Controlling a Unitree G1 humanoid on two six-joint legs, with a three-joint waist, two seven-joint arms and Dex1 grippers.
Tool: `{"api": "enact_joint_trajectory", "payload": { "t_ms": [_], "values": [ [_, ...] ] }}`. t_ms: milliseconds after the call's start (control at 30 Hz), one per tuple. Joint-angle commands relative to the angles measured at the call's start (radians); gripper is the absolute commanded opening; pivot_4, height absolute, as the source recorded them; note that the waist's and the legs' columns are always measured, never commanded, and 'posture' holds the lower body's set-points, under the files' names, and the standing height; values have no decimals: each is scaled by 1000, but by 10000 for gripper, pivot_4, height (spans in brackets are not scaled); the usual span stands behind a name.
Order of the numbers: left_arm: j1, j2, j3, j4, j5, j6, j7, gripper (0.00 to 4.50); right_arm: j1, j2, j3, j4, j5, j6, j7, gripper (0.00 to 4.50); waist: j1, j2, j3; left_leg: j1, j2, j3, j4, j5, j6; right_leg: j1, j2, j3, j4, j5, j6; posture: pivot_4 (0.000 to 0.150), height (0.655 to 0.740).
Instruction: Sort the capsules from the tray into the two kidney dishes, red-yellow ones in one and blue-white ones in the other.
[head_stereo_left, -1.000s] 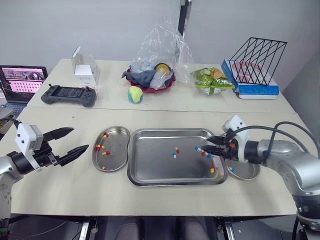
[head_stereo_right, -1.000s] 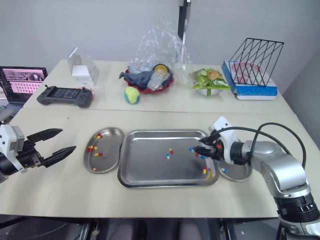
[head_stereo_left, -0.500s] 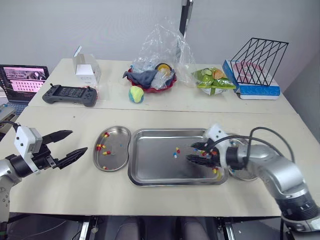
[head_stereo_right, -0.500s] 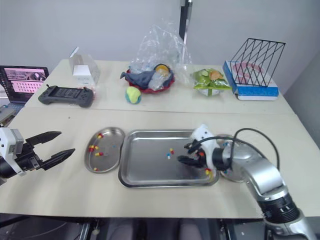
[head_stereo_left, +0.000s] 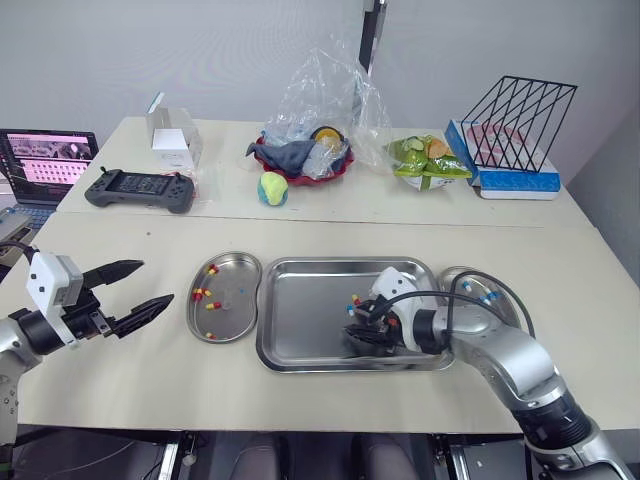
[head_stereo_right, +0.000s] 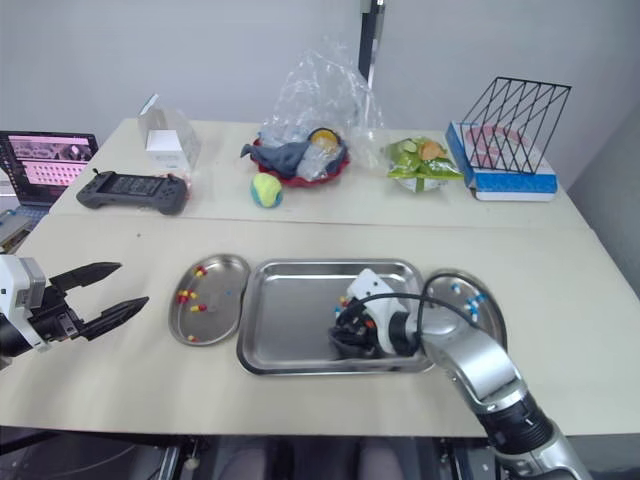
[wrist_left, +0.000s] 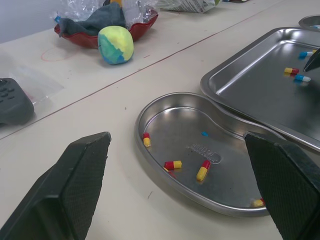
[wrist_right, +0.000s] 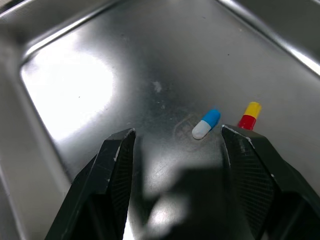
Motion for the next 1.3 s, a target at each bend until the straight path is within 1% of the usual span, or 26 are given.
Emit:
{"api": "enact_joint_trajectory", "payload": {
  "t_ms": [33,400,500,667,700,867,900,967,1033,1133,1233,1300],
  "values": [
    [3,30,39,-26,-9,-6,-4,45000,-23,15,6,6,-29,-10,-20,28435,0,0,0,0,0,0,0,0,0,0,0,0,0,0,0,1500,7204],
    [18,29,38,-47,-20,10,-6,45000,-49,83,9,71,-73,-20,-47,28435,-1,0,0,0,0,0,0,0,0,0,0,0,0,0,0,1500,7204],
    [16,27,35,-49,-17,13,-6,45000,-49,90,4,77,-79,-17,-52,20290,-1,0,0,0,0,0,0,0,0,0,0,0,1,0,0,1500,7204],
    [13,28,34,-47,-16,13,-11,45000,-35,81,-2,57,-75,-5,-45,2817,-1,0,0,0,0,0,0,0,0,0,0,0,1,0,0,1500,7204],
    [12,27,33,-46,-15,12,-11,45000,-35,80,-4,55,-74,-4,-44,317,-1,0,0,0,0,0,0,0,0,0,0,0,1,0,0,1500,7204],
    [7,27,30,-39,-12,8,-14,45000,-43,75,-33,37,-48,16,-26,317,0,0,0,0,0,0,0,0,0,0,0,0,0,0,0,1500,7204],
    [5,27,29,-38,-12,8,-14,45000,-48,79,-57,30,-23,26,-17,317,0,0,0,0,0,0,0,0,0,0,0,0,1,0,0,1500,7204],
    [-3,27,23,-34,-13,8,-17,45000,-76,58,-179,13,80,77,36,317,1,0,0,0,0,0,0,0,0,0,0,0,0,0,0,1500,7204],
    [-14,27,15,-25,-12,8,-22,45000,-103,-31,-289,36,138,91,110,317,4,1,1,0,0,0,0,0,0,0,0,0,0,0,0,1500,7204],
    [-31,26,2,-10,-5,5,-28,45000,-124,-140,-347,112,148,60,175,317,8,0,1,0,-1,0,0,0,0,1,-2,-1,-1,0,0,1500,7204],
    [-60,27,-17,12,2,0,-36,45000,-116,-310,-406,289,65,-68,246,317,10,0,0,0,0,-1,0,0,0,1,0,-2,-1,0,-1,1500,7204],
    [-75,26,-27,23,4,-2,-39,45000,-100,-375,-417,371,36,-135,277,317,13,1,1,0,-1,0,-1,0,0,1,-1,-2,-2,0,-1,1500,7204]
  ]
}}
